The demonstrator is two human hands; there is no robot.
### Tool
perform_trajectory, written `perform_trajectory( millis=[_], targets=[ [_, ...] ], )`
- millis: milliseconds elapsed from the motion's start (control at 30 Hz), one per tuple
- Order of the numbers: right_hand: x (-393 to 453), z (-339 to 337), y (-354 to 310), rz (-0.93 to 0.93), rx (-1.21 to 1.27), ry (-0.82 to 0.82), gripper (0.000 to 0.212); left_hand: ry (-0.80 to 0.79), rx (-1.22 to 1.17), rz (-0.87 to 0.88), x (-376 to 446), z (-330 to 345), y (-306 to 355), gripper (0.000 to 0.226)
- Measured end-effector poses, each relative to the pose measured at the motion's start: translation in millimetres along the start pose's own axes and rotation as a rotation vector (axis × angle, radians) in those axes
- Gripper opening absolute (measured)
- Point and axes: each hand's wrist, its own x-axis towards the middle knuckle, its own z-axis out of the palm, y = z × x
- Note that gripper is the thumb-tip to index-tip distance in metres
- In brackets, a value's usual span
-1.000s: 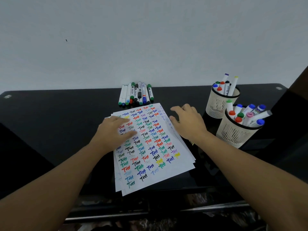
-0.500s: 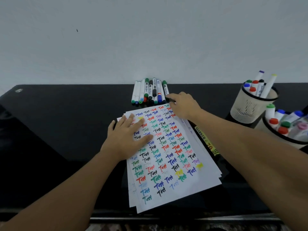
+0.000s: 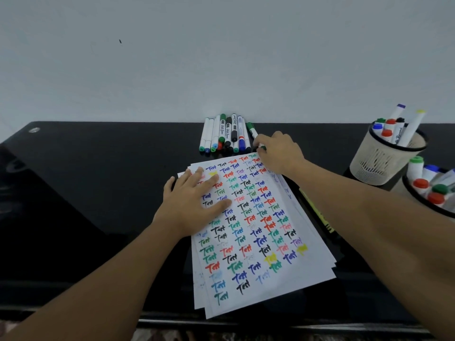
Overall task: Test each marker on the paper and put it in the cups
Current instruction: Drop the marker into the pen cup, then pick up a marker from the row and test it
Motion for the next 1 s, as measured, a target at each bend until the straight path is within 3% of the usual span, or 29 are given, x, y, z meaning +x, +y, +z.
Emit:
perform_trajectory(
  millis=[133, 300, 433, 533, 767, 900, 1000],
  targets=[
    [-1.9, -3.2, -3.1, 0.003, 0.004, -0.010, 0.028, 0.004, -0.007, -0.003, -0.2, -0.2, 0.0, 0.091],
    [-15.2, -9.2, -3.9, 0.025, 0.125, 0.212, 0.012, 0.023, -0.019, 0.004, 0.6, 1.0, -1.5, 0.092],
    [-37.9, -18.9, -2.0, 0.035, 0.286, 0.334, 0.012, 0.035, -0.051, 0.004, -0.2, 0.5, -0.8, 0.091],
    [-60.4, -18.9, -3.6, -0.076, 0.361, 0.268, 0.033, 0.113, -0.101, 0.019, -3.0, -0.9, 0.6, 0.087],
    [-108.7, -15.7, -12.6, -0.327, 0.181, 0.080, 0.033, 0.332, -0.181, 0.063, -14.1, -1.4, 4.2, 0.065],
    [-116.1, -15.1, -16.1, -0.346, 0.168, 0.055, 0.034, 0.376, -0.125, 0.171, -12.3, 2.9, -0.7, 0.039],
    [-115.9, -15.2, -19.7, -0.411, 0.016, 0.080, 0.032, 0.435, -0.112, 0.218, -13.1, 6.5, -1.7, 0.033]
  ],
)
